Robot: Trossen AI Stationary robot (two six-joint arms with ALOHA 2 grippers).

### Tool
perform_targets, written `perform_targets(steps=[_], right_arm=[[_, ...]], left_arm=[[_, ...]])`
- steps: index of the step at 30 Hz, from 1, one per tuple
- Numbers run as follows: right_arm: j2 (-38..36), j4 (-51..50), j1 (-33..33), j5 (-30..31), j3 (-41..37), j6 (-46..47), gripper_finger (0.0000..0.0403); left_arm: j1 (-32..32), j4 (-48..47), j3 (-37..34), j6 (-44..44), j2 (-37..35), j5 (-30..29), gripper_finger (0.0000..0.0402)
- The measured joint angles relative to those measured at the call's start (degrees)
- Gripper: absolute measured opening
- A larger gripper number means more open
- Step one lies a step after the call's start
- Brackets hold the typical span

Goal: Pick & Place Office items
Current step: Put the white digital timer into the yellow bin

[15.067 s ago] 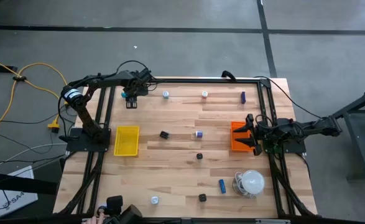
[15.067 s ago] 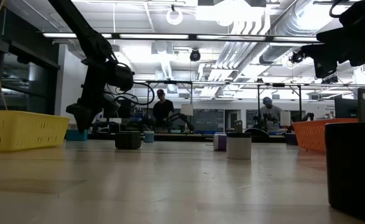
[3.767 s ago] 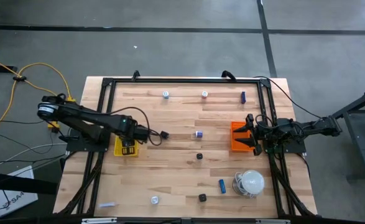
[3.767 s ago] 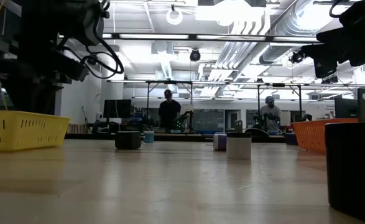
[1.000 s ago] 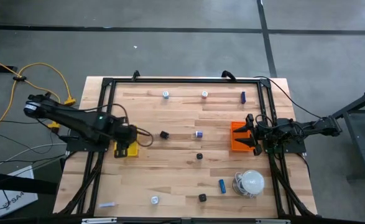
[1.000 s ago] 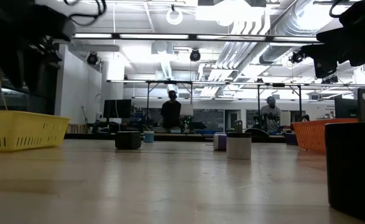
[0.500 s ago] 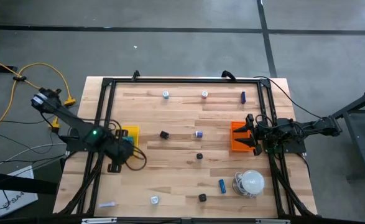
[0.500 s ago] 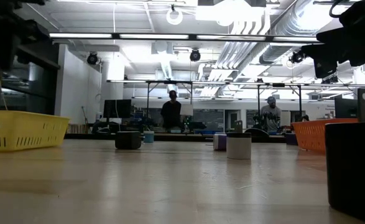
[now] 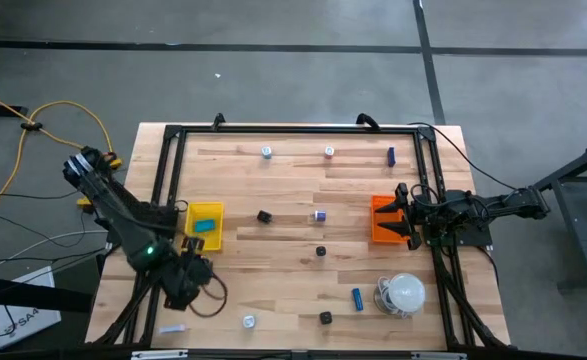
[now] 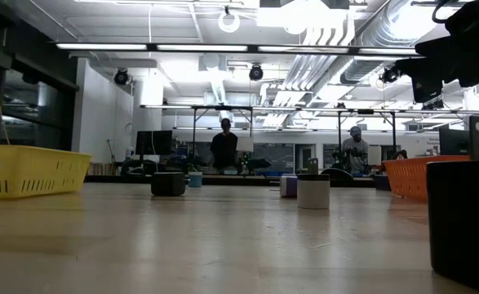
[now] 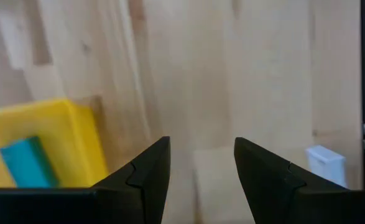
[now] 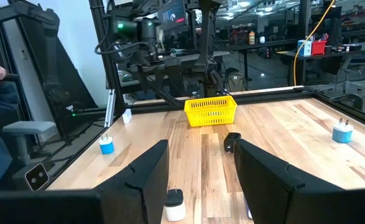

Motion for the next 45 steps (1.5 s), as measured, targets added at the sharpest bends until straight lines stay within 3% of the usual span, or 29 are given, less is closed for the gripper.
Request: perform_targets(steps=[6, 11, 19, 29, 45], right_arm=[[0.0, -0.01, -0.01, 0.0, -0.01, 0.01, 0.0169], [0.0, -0.01, 0.0, 0.0, 0.01, 0.02, 0.0169], [-0.02, -0.01, -0.02, 0.0, 0.01, 0.0, 0.0169], [-0.01, -0.01, 0.0, 0.0, 0.0, 0.01, 0.0169], [0.0, -0.01, 0.0, 0.0, -0.01, 0.02, 0.0169]], left_arm=[[-8.41, 0.3, 2.48, -8.76, 3.17, -0.98, 0.0169], [-11.75, 0.43, 6.07, -10.81, 7.36, -1.3, 0.0169], [-14.2, -0.38, 12.34, -13.89, 15.24, 0.22, 0.0169], [-16.98, 2.27, 12.54, -26.31, 19.25, 3.47, 0.0169], [-16.99, 4.56, 12.55, -31.06, 24.19, 6.17, 0.0169]])
